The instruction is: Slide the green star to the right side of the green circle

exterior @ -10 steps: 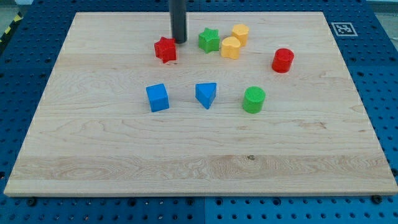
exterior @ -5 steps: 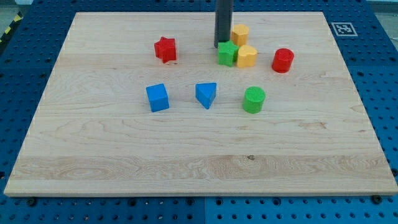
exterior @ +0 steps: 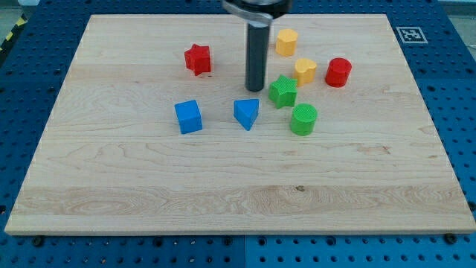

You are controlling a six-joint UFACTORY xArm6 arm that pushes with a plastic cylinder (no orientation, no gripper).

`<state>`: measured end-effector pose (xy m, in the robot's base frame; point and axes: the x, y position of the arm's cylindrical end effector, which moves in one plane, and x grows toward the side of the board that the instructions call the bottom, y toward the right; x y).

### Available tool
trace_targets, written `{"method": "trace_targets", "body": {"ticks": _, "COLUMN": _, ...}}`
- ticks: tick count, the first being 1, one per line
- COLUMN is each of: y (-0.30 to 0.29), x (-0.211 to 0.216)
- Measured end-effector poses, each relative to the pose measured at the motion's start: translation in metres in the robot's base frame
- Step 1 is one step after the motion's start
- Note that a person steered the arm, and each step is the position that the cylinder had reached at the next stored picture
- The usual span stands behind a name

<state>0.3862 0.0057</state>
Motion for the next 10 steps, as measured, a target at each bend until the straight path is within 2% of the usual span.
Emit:
{"method": "trace_targets", "body": {"ticks": 3, "y": 0.010, "x": 0.015}}
{"method": "trace_targets", "body": {"ticks": 6, "y": 0.097, "x": 0.015}}
{"method": "trace_targets", "body": {"ticks": 9, "y": 0.118, "x": -0.006}}
{"method": "trace_targets", "body": {"ticks": 10, "y": 0.142, "x": -0.006}}
